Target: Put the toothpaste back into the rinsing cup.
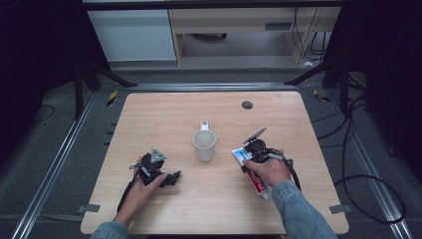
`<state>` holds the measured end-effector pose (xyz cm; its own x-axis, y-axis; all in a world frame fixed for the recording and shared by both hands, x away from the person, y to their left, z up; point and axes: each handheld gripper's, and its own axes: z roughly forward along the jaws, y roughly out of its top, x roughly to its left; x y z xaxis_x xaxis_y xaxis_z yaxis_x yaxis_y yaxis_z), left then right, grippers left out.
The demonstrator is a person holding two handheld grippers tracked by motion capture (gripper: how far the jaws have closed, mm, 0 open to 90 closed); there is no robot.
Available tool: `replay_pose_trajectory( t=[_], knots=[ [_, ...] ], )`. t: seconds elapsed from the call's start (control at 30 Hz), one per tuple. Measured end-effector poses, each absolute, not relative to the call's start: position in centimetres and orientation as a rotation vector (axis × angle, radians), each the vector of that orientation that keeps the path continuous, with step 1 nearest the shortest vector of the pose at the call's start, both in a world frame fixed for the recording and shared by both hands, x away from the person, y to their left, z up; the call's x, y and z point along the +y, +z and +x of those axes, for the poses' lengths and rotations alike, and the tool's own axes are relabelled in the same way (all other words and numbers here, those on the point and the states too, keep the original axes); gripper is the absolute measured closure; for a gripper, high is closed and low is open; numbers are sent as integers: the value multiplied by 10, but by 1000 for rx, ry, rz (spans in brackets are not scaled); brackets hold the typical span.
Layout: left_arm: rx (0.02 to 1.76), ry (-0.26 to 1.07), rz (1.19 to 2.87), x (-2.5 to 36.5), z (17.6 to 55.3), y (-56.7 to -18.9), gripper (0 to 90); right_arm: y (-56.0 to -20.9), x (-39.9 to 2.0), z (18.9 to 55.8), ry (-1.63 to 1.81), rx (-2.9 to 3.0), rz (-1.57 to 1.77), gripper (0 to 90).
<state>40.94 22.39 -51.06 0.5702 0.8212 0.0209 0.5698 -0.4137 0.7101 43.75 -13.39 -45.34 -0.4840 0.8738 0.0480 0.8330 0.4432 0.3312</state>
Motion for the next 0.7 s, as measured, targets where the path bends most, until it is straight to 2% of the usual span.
replay_pose_trajectory(
  t=[0.7],
  knots=[
    [1106,487,2137,224,409,-511,0,-469,-128,449,388,2596,1548,394]
  ],
)
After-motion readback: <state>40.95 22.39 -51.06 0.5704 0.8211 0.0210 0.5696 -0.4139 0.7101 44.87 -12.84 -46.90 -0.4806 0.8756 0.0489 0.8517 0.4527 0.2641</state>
